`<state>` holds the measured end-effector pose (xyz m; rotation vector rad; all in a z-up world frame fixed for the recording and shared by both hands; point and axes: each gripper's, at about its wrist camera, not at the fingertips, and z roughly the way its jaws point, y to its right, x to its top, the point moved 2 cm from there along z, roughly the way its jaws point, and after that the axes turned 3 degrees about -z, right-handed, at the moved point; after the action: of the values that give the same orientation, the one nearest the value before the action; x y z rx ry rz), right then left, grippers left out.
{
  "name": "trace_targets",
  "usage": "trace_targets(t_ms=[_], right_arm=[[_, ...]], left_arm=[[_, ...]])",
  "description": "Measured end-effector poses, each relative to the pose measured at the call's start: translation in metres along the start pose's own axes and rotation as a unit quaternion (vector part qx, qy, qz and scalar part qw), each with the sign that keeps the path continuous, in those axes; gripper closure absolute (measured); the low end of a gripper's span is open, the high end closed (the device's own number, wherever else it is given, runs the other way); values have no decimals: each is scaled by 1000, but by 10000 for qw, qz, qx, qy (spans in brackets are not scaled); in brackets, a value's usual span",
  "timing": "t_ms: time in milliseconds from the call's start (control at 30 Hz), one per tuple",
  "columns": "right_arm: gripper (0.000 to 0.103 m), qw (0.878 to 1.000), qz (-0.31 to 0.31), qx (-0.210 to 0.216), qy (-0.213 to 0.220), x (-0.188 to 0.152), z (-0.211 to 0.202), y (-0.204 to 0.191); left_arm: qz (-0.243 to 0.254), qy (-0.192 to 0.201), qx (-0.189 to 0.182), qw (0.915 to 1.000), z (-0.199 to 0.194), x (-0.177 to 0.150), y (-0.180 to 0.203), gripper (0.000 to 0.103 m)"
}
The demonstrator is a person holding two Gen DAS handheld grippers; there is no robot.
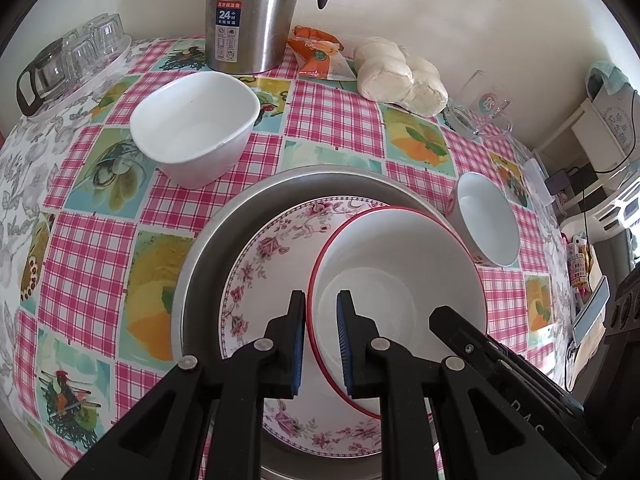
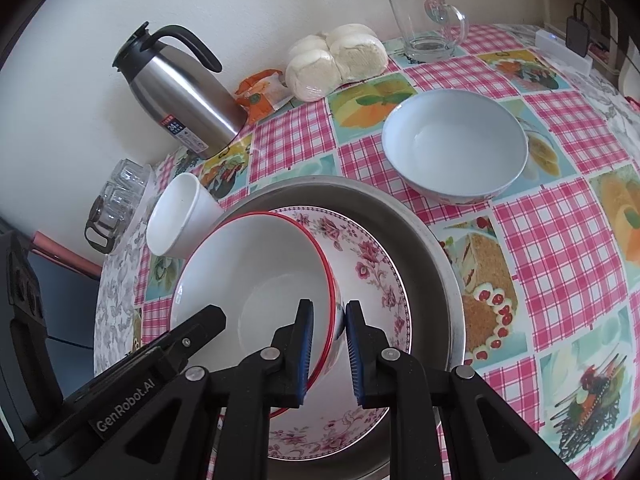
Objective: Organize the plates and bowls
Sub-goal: 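Lower the red-rimmed bowl into the floral plate with both grippers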
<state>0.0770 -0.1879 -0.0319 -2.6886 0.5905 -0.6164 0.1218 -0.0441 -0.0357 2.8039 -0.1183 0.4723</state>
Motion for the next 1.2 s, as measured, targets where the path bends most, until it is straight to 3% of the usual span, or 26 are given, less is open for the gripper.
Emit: trace_targets(t_ms=[1200], right_arm=[[81,9993,-325,132,-118,0,5,-13]], left_arm=[[-568,-52,-225,9981,-1,6,-22,88]])
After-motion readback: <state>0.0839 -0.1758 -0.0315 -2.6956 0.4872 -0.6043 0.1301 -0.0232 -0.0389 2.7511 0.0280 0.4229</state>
